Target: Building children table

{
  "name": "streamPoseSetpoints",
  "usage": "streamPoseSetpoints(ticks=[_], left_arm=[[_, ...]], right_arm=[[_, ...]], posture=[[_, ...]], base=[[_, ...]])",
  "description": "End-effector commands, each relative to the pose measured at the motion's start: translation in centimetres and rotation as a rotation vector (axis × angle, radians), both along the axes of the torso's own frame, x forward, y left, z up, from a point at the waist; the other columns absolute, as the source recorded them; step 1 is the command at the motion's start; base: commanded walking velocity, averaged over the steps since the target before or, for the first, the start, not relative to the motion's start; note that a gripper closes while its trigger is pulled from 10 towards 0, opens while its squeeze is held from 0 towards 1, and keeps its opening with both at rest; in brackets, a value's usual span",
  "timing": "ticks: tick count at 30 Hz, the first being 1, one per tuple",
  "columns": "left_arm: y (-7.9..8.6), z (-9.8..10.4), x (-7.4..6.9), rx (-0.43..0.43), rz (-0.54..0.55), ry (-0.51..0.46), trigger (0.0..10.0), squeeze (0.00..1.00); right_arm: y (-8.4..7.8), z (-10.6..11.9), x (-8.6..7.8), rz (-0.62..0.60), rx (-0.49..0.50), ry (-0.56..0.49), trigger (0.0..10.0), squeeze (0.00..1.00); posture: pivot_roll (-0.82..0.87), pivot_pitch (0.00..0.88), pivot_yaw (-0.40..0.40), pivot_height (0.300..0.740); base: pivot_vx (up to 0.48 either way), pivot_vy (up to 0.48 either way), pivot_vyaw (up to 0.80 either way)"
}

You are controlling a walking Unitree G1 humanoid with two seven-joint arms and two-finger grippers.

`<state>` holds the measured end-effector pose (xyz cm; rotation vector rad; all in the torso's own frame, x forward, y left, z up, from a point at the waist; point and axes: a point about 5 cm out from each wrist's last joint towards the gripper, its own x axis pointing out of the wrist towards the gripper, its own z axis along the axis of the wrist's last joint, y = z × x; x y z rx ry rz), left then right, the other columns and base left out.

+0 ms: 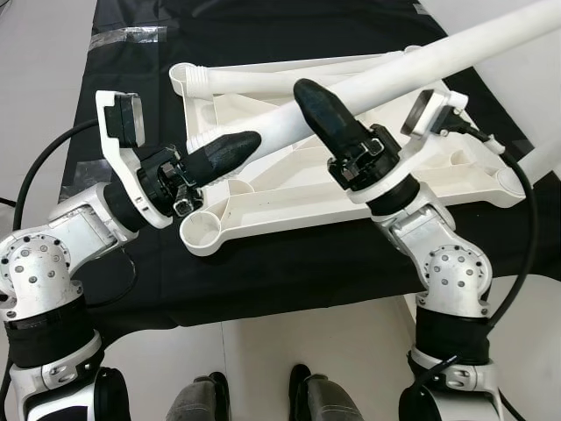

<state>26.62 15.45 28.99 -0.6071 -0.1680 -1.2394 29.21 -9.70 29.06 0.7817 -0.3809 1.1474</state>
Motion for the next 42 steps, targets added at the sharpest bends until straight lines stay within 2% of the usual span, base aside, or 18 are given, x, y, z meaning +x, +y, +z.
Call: streamPoseSetpoints(ticks=[1,8,15,22,29,30,42], left_arm=[[-0.8,-0.1,-0.7,-0.008,-0.066,-0.015,0.0,0.00],[-1.3,-0.5,-0.8,-0.007,-0.074,-0.001,0.0,0.00],[-2.3,-0.6,-1.0,-0.015,-0.106,-0.007,0.0,0.00],[-2.6,-0.3,-1.0,-0.034,-0.121,-0.019,0.0,0.00],[-2.9,-0.4,-1.2,-0.035,-0.139,-0.016,0.0,0.00],[-3.0,-0.5,-1.3,-0.037,-0.144,-0.012,0.0,0.00],[-3.3,-0.7,-1.3,-0.038,-0.155,-0.003,0.0,0.00]], right_arm=[[0.9,0.5,-0.5,0.040,-0.004,-0.027,10.0,0.00],[2.0,1.0,-0.8,0.078,0.009,-0.037,10.0,0.00],[3.6,0.3,-0.7,0.053,-0.014,0.004,10.0,0.00],[3.7,0.0,0.1,-0.006,0.010,0.057,10.0,0.00],[3.5,0.2,0.5,-0.029,0.052,0.067,10.0,0.00],[3.3,0.3,0.6,-0.031,0.084,0.075,0.0,0.00],[2.9,0.7,0.6,-0.022,0.148,0.075,0.0,0.00]], posture=[[0.00,0.240,-0.072,0.740],[0.00,0.239,-0.074,0.740],[0.00,0.239,-0.076,0.740],[0.00,0.237,-0.077,0.740],[0.00,0.237,-0.075,0.740],[0.00,0.237,-0.074,0.740],[0.00,0.236,-0.074,0.740]], base=[[0.000,0.000,0.00],[0.000,0.000,0.00],[0.000,0.000,0.00],[0.000,0.000,0.00],[0.000,0.000,0.00],[0.000,0.000,0.00],[0.000,0.000,0.00]])
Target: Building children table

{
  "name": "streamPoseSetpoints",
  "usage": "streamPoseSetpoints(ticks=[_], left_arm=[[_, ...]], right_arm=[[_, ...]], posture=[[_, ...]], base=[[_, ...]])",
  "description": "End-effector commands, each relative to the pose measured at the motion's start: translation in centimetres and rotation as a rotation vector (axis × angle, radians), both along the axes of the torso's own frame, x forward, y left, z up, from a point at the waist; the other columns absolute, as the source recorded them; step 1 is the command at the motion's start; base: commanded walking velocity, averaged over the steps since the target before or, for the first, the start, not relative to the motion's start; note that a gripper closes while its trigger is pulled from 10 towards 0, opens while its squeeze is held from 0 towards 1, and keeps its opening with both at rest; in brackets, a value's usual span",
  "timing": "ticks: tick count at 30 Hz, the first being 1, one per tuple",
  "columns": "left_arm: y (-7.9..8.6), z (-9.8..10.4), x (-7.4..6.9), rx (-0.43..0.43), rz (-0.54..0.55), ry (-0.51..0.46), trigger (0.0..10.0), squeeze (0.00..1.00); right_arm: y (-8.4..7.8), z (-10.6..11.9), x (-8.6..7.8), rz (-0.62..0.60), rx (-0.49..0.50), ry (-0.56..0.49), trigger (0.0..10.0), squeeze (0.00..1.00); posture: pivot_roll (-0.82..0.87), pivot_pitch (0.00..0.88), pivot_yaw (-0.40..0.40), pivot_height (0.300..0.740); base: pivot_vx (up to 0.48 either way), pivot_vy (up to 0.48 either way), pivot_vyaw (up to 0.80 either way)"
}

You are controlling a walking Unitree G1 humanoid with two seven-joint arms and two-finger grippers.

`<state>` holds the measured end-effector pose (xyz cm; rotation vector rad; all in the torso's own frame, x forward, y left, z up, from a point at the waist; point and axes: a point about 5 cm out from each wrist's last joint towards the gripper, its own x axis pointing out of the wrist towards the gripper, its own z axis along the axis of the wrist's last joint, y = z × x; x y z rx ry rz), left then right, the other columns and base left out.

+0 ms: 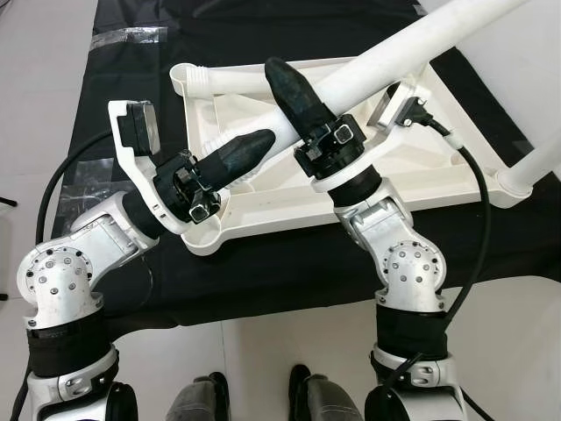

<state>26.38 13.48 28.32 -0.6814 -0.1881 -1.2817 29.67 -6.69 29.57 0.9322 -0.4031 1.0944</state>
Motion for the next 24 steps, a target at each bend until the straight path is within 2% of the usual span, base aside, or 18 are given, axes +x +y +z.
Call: streamPoseSetpoints(ticks=[1,7,8,9,10,11,12,13,19,24], left_arm=[[-1.3,-0.1,-1.1,0.030,-0.105,-0.019,0.0,0.00],[-1.1,-0.1,-0.9,0.028,-0.089,-0.016,0.0,0.00],[-1.1,-0.2,-0.7,0.048,-0.053,-0.025,0.0,0.00],[-1.1,-0.3,-0.5,0.068,-0.024,-0.032,6.7,0.00],[-1.1,-0.4,-0.4,0.077,-0.005,-0.039,10.0,0.00],[-1.0,-0.4,-0.2,0.074,0.009,-0.035,10.0,0.55],[-1.0,-0.4,-0.2,0.074,0.009,-0.035,10.0,0.55],[-1.0,-0.4,-0.1,0.071,0.022,-0.030,10.0,1.00],[-0.6,-0.1,0.0,0.015,0.009,-0.019,10.0,1.00],[-0.5,-0.3,-0.5,0.039,-0.011,-0.034,10.0,1.00]], right_arm=[[-0.2,0.2,0.1,-0.013,0.019,0.007,0.0,0.00],[-0.1,0.3,-0.1,0.005,0.016,-0.007,0.0,0.00],[-0.1,0.3,-0.1,0.007,0.016,-0.008,0.0,0.00],[-0.1,0.2,-0.1,0.007,0.015,-0.008,0.0,0.00],[-0.1,0.2,-0.1,0.006,0.014,-0.007,0.0,0.00],[-0.1,0.2,0.0,0.004,0.013,-0.006,0.0,0.00],[-0.1,0.2,0.0,0.004,0.013,-0.006,0.0,0.00],[-0.2,0.2,0.0,0.002,0.012,-0.005,0.0,0.00],[-0.4,0.3,0.1,-0.011,0.016,-0.008,0.0,0.00],[-1.0,0.5,0.4,-0.035,0.016,-0.013,0.0,0.00]], posture=[[0.00,0.236,-0.074,0.740],[-0.01,0.238,-0.076,0.740],[-0.01,0.237,-0.074,0.740],[-0.01,0.237,-0.074,0.740],[-0.01,0.236,-0.074,0.740],[-0.01,0.235,-0.074,0.740],[-0.01,0.235,-0.074,0.740],[-0.01,0.235,-0.074,0.740],[-0.01,0.233,-0.071,0.740],[-0.01,0.231,-0.068,0.740]], base=[[0.000,0.000,0.00],[0.000,0.000,0.00],[0.000,0.000,0.00],[0.000,0.000,0.00],[0.000,0.000,0.00],[0.000,0.000,0.00],[0.000,0.000,0.00],[0.000,0.000,0.00],[0.000,0.000,0.00],[0.000,0.000,0.00]])
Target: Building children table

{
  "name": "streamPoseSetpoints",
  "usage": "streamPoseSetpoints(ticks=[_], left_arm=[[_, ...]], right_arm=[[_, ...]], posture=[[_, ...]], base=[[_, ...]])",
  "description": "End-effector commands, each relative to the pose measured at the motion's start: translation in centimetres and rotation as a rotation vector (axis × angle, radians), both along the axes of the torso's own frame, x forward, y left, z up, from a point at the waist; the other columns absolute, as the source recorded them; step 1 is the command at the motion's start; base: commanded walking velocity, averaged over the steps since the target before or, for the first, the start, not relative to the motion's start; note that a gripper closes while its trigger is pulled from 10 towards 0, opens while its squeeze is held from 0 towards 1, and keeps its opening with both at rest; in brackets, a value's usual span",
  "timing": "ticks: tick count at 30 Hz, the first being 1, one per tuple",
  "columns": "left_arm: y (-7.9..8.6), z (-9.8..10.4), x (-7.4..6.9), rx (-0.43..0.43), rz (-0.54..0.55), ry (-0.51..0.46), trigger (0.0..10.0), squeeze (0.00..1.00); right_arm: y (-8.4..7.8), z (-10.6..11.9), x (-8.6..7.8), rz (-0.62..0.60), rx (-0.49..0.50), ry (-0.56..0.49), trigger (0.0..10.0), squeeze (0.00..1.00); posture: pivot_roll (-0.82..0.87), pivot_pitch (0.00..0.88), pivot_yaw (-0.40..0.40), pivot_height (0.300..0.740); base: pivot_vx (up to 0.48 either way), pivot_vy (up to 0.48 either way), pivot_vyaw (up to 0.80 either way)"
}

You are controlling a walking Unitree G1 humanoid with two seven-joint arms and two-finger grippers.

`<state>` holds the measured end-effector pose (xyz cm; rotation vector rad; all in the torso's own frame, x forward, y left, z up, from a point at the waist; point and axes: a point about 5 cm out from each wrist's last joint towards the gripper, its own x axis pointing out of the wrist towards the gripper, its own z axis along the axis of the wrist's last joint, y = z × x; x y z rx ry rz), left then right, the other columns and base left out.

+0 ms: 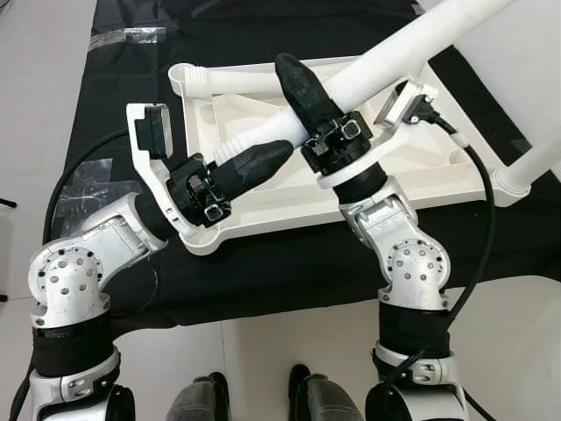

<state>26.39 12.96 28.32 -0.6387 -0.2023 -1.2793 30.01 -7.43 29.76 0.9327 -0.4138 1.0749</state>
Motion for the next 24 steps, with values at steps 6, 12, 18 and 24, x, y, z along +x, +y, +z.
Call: streamPoseSetpoints(ticks=[6,12,18,24], left_arm=[[1.1,-0.9,-0.7,0.055,0.003,0.003,10.0,1.00],[2.2,-1.2,-0.9,0.072,0.034,0.018,10.0,1.00],[3.0,-1.6,-1.0,0.097,0.053,0.028,10.0,1.00],[3.6,-2.9,-1.3,0.142,0.079,0.070,10.0,1.00]], right_arm=[[-1.9,1.1,0.7,-0.083,0.008,-0.038,0.0,0.00],[-2.7,1.5,1.1,-0.116,0.008,-0.050,0.0,0.00],[-3.4,1.7,1.4,-0.144,0.015,-0.055,0.0,0.00],[-4.0,2.2,1.7,-0.179,0.026,-0.060,0.0,0.00]], posture=[[-0.01,0.231,-0.069,0.740],[0.00,0.235,-0.065,0.740],[0.00,0.235,-0.067,0.740],[0.00,0.238,-0.069,0.740]], base=[[0.000,0.000,0.00],[0.000,0.000,0.00],[0.000,0.000,0.00],[0.000,0.000,0.00]])
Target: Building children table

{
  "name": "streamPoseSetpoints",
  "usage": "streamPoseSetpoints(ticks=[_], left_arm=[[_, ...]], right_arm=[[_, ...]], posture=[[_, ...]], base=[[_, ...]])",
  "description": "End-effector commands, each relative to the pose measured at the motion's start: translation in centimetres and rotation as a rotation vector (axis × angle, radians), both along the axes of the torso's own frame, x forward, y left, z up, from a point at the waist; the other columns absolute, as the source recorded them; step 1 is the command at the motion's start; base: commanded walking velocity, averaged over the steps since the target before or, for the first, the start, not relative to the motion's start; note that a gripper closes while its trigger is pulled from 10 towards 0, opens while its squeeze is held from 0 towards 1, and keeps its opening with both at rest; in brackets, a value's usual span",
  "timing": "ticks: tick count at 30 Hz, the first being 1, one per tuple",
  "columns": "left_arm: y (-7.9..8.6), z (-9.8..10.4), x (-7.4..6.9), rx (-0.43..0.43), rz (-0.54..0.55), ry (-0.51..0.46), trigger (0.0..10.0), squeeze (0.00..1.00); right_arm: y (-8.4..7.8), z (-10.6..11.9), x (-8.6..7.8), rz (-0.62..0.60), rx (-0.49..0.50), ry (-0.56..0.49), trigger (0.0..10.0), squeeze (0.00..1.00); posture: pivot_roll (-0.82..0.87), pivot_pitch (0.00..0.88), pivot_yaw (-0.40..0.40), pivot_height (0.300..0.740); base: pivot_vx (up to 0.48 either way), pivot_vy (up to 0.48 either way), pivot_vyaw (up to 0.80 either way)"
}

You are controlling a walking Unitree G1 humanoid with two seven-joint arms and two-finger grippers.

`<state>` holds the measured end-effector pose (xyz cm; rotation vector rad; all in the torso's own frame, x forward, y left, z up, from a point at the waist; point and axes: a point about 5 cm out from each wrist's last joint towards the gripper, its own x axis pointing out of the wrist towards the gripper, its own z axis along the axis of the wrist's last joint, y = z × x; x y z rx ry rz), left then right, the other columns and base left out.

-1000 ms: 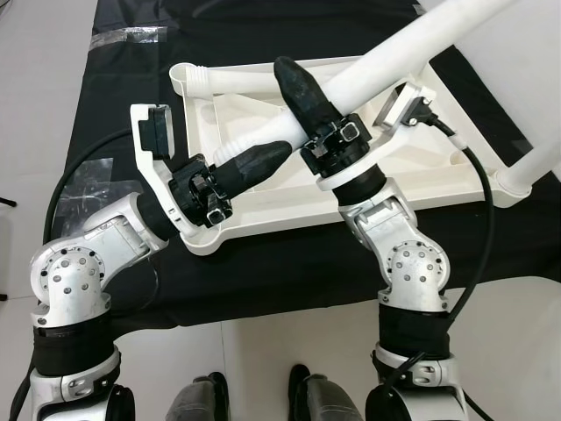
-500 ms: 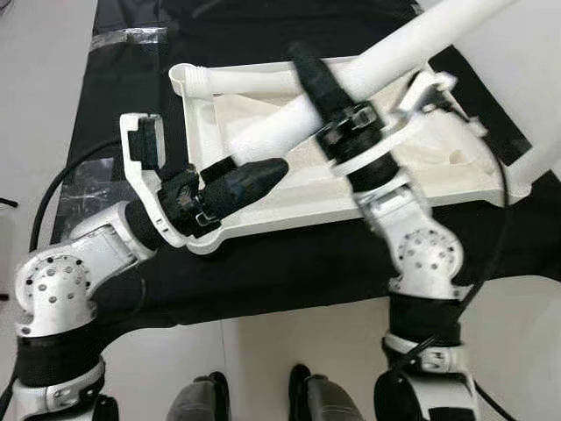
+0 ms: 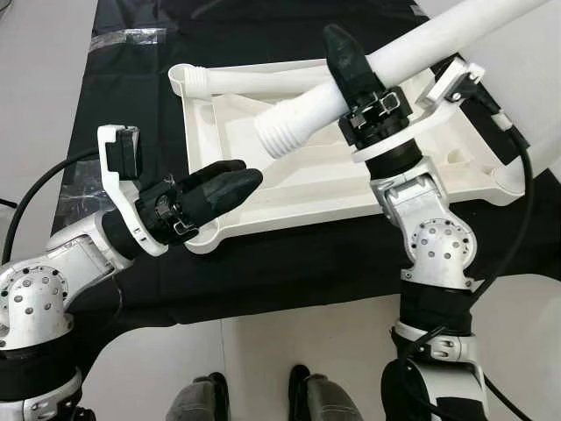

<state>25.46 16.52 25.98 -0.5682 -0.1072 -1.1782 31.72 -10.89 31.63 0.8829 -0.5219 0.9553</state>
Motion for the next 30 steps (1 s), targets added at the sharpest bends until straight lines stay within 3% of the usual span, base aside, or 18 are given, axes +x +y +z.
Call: streamPoseSetpoints(ticks=[1,5,6,7,8,9,11,12,15,17,19,20,22,23,26,28,30], left_arm=[[0.0,-0.5,-0.4,0.031,-0.007,0.011,10.0,1.00],[0.2,-0.9,-0.6,0.060,-0.005,0.018,10.0,1.00],[0.5,-0.9,-0.8,0.089,0.000,0.012,10.0,1.00],[0.5,-0.9,-0.8,0.089,0.000,0.012,10.0,1.00],[0.9,-0.6,-1.1,0.119,0.015,-0.007,10.0,1.00],[0.9,-0.6,-1.1,0.119,0.015,-0.007,10.0,1.00],[2.0,0.9,-1.4,0.158,0.086,-0.075,10.0,1.00],[2.0,0.9,-1.4,0.158,0.086,-0.075,10.0,1.00],[2.8,3.4,-1.3,0.156,0.174,-0.178,10.0,1.00],[2.8,3.4,-1.3,0.156,0.174,-0.178,10.0,1.00],[2.8,5.8,-1.1,0.102,0.232,-0.268,10.0,1.00],[2.4,7.1,-1.2,0.067,0.219,-0.319,10.0,0.00],[2.4,7.1,-1.2,0.067,0.219,-0.319,10.0,0.00],[1.7,8.4,-1.3,0.034,0.192,-0.374,10.0,0.00],[1.1,9.1,-1.5,0.013,0.164,-0.409,10.0,0.00],[0.0,10.3,-2.2,-0.007,0.080,-0.503,10.0,0.00],[-0.3,10.7,-2.2,-0.011,0.085,-0.529,10.0,0.00]], right_arm=[[-0.5,0.4,0.0,-0.028,0.005,-0.019,0.0,0.00],[-0.8,0.4,0.1,-0.052,-0.019,-0.026,0.0,0.00],[-0.9,0.4,0.4,-0.098,-0.087,-0.041,0.0,0.00],[-0.9,0.4,0.4,-0.098,-0.087,-0.041,0.0,0.00],[-0.8,-0.1,0.7,-0.177,-0.241,-0.077,0.0,0.00],[-0.8,-0.1,0.7,-0.177,-0.241,-0.077,0.0,0.00],[-0.8,-1.4,1.2,-0.299,-0.531,-0.159,0.0,0.00],[-0.8,-1.4,1.2,-0.299,-0.531,-0.159,0.0,0.00],[-0.9,-2.1,1.5,-0.392,-0.714,-0.216,0.0,0.00],[-0.9,-2.1,1.5,-0.392,-0.714,-0.216,0.0,0.00],[-1.0,-2.0,1.8,-0.494,-0.796,-0.246,0.0,0.00],[-0.6,-2.0,1.9,-0.523,-0.845,-0.282,0.0,0.00],[-0.6,-2.0,1.9,-0.523,-0.845,-0.282,0.0,0.00],[0.1,-2.0,1.8,-0.536,-0.898,-0.327,10.0,0.00],[0.6,-2.1,1.8,-0.540,-0.930,-0.356,10.0,0.00],[1.3,-2.4,1.8,-0.548,-0.986,-0.401,10.0,0.00],[1.5,-2.5,1.7,-0.555,-1.010,-0.421,10.0,0.00]], posture=[[0.00,0.238,-0.069,0.740],[0.00,0.239,-0.070,0.740],[0.00,0.239,-0.070,0.740],[0.00,0.239,-0.070,0.740],[0.00,0.239,-0.071,0.740],[0.00,0.239,-0.071,0.740],[0.01,0.236,-0.073,0.740],[0.01,0.236,-0.073,0.740],[0.01,0.235,-0.071,0.740],[0.01,0.235,-0.071,0.740],[0.01,0.231,-0.069,0.740],[0.01,0.226,-0.067,0.740],[0.01,0.226,-0.067,0.740],[0.00,0.221,-0.068,0.740],[0.00,0.219,-0.068,0.740],[0.00,0.213,-0.066,0.740],[0.00,0.212,-0.062,0.740]], base=[[0.000,0.000,0.00],[0.000,0.000,0.00],[0.000,0.000,0.00],[0.000,0.000,0.00],[0.000,0.000,0.00],[0.000,0.000,0.00],[0.000,0.000,0.00],[0.000,0.000,0.00],[0.000,0.000,0.00],[0.000,0.000,0.00],[0.000,0.000,0.00],[0.000,0.000,0.00],[0.000,0.000,0.00],[0.000,0.000,0.00],[0.000,0.000,0.00],[0.000,0.000,0.00],[0.000,0.000,0.00]])
